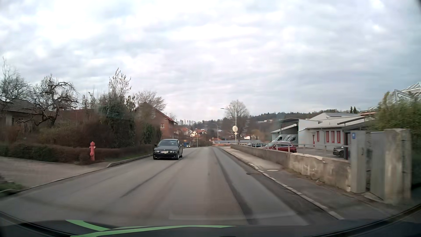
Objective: Follow the waypoints while adhering to traffic rules and regulations
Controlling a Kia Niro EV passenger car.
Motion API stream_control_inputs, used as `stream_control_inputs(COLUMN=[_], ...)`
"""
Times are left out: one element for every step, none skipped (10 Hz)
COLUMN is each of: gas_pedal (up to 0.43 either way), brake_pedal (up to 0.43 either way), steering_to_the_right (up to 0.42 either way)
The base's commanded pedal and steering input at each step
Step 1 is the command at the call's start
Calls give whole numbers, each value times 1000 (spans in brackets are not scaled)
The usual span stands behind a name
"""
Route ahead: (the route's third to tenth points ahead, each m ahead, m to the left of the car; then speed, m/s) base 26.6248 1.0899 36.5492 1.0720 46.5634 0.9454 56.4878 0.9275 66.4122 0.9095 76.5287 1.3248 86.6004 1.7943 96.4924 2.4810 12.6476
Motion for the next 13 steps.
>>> stream_control_inputs(gas_pedal=[59,59,59,59,59,59,59,59,59,59,47,47,47], brake_pedal=[0,0,0,0,0,0,0,0,0,0,0,0,0], steering_to_the_right=[2,2,1,0,0,0,0,-1,-1,-1,-1,-1,-1])
